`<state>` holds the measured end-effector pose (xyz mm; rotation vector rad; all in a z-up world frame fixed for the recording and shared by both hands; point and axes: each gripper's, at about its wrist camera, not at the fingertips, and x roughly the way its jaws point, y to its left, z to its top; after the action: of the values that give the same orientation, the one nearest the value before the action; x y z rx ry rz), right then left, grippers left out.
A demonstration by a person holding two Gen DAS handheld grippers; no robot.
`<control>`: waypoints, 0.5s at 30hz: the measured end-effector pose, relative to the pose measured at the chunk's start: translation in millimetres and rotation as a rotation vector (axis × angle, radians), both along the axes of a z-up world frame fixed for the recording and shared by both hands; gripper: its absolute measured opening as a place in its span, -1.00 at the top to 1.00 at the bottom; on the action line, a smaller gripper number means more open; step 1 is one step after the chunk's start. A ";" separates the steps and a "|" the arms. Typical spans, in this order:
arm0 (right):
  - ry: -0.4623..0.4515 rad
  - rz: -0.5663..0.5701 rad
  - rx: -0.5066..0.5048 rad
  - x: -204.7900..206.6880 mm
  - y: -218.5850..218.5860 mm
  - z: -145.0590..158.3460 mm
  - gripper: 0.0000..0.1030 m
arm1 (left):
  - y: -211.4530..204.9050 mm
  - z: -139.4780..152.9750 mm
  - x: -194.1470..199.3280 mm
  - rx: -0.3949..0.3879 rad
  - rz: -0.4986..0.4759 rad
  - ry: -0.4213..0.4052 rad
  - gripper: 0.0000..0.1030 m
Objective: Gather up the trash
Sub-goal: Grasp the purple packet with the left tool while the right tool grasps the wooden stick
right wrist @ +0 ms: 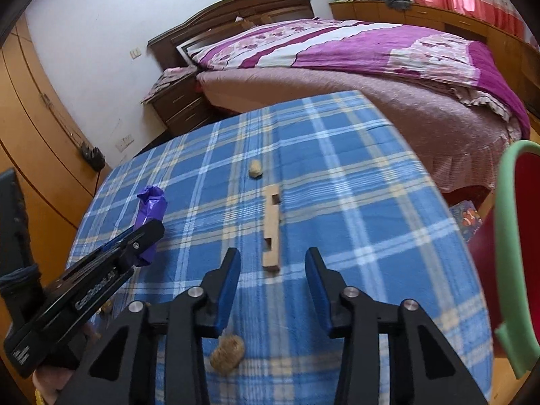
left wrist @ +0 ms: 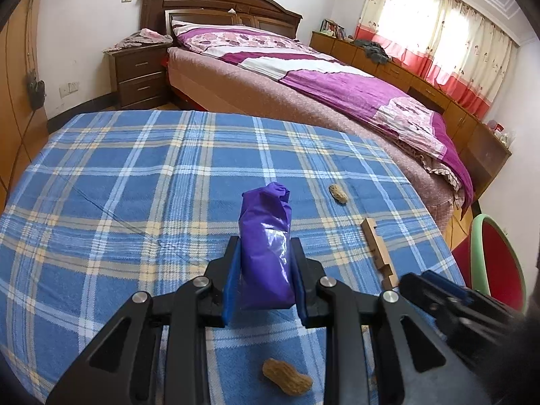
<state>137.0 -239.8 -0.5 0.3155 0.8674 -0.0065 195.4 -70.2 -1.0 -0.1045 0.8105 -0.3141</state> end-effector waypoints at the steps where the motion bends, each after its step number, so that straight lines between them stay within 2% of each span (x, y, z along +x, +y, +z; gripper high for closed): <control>1: 0.004 0.003 -0.002 2.7 1.3 -2.1 0.19 | 0.3 0.1 -0.8 -0.002 -0.001 0.000 0.46; 10: 0.016 0.009 -0.050 23.0 8.8 -11.4 0.27 | -0.4 0.7 -2.3 -0.016 -0.005 0.008 0.46; 13: 0.009 0.014 -0.066 26.8 10.8 -12.2 0.42 | -1.6 1.5 -3.4 -0.020 -0.012 0.007 0.46; 15: 0.009 0.020 -0.066 27.4 11.3 -12.8 0.64 | -1.8 1.6 -3.5 -0.022 -0.011 0.007 0.46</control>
<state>164.5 -228.5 -13.3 0.2453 0.8773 -0.0180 191.8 -72.0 0.6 -0.1219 0.8149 -0.3337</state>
